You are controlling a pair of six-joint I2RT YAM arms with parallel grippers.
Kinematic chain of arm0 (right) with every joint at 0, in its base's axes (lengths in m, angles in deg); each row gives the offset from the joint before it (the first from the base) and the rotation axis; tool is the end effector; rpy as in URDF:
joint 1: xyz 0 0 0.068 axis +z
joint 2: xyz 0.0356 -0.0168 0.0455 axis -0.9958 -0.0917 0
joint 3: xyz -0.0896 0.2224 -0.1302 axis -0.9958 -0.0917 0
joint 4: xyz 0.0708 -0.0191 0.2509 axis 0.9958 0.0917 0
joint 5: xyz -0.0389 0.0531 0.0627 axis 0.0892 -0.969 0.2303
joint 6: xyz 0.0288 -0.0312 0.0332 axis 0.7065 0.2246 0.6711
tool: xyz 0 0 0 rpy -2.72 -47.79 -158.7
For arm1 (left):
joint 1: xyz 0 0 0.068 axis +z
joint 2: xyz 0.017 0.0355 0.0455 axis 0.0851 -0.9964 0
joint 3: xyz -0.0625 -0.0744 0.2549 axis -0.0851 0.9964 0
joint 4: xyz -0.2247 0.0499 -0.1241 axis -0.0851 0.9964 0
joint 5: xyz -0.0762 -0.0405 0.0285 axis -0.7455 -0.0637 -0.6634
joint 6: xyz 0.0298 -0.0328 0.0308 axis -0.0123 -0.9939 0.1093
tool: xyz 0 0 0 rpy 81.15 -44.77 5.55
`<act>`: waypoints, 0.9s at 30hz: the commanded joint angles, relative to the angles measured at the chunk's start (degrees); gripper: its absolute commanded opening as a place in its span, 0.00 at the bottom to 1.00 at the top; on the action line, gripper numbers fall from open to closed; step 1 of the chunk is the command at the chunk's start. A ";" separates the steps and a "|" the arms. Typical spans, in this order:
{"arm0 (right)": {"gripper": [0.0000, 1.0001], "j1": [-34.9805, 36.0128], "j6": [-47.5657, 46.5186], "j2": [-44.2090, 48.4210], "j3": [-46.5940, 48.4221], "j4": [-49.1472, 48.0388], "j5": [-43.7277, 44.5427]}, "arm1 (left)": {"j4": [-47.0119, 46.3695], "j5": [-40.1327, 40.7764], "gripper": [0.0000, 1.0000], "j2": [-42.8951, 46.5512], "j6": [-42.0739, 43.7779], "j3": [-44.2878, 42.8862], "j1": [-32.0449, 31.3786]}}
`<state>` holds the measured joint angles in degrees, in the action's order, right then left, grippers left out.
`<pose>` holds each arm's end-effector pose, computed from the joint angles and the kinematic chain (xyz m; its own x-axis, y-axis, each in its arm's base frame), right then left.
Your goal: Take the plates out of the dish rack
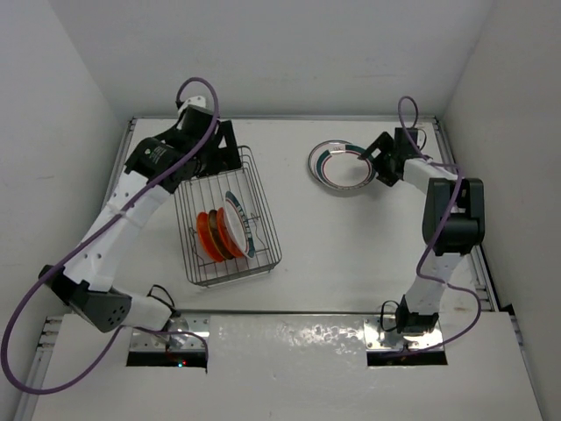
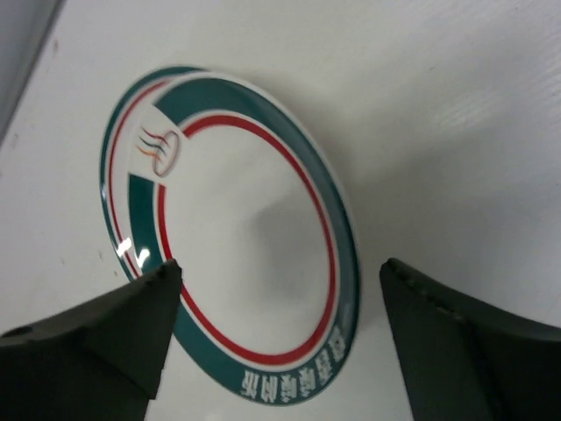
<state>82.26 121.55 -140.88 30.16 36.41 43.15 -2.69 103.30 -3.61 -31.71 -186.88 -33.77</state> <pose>0.4205 -0.0162 0.1710 -0.4229 0.8070 -0.4122 0.5472 0.5900 0.5936 0.2329 -0.1134 0.4363 -0.6199 -0.1637 -0.7674 -0.0970 0.9865 -0.1321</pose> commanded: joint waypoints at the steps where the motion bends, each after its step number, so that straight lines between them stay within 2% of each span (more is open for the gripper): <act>1: 0.95 0.63 -2.98 -1.52 3.65 2.15 -2.73 | 0.42 -2.18 0.98 -1.96 -0.53 2.07 -1.52; 3: 0.99 1.33 -6.56 -2.66 8.12 6.55 -3.52 | 1.74 -0.78 0.97 -4.59 -1.41 1.54 -2.84; 6: 0.99 1.51 -10.97 -4.86 16.45 23.23 0.15 | 3.15 3.08 0.97 -7.85 -2.64 0.31 -5.04; 7: 0.99 1.60 -11.51 -4.86 17.62 31.72 2.17 | 3.24 4.05 0.97 -8.46 -2.91 0.31 -5.48; 8: 0.99 1.60 -11.69 -3.56 18.07 34.85 6.11 | 3.32 5.45 0.97 -9.51 -3.43 0.57 -5.83; 10: 0.99 1.69 -12.48 -0.75 15.45 38.46 8.51 | 3.76 6.95 0.95 -10.48 -3.96 1.10 -6.01; 13: 0.99 2.04 -13.45 6.90 7.37 36.65 8.61 | 4.82 10.21 0.90 -12.24 -5.02 2.67 -6.45; 16: 0.99 2.04 -14.24 12.35 1.21 34.88 5.36 | 4.64 11.70 0.71 -12.77 -6.07 4.43 -7.06; 18: 0.99 2.04 -15.46 14.11 -0.64 35.31 3.61 | 4.38 11.88 0.65 -12.78 -6.33 5.05 -7.24; 20: 0.99 2.04 -16.34 14.65 -0.82 36.37 3.42 | 3.60 11.27 0.59 -12.86 -6.42 6.54 -7.24; 24: 0.99 2.04 -18.45 15.44 -0.65 38.13 3.42 | 2.62 9.42 0.54 -13.57 -6.69 9.18 -7.24; 27: 0.99 2.04 -18.89 15.79 -0.12 38.83 3.42 | 2.27 8.72 0.39 -14.01 -6.86 10.76 -7.24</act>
<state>84.14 104.66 -127.00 29.66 74.09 47.20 0.94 112.41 -17.46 -38.01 -176.87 -40.50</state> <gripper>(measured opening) 0.986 0.420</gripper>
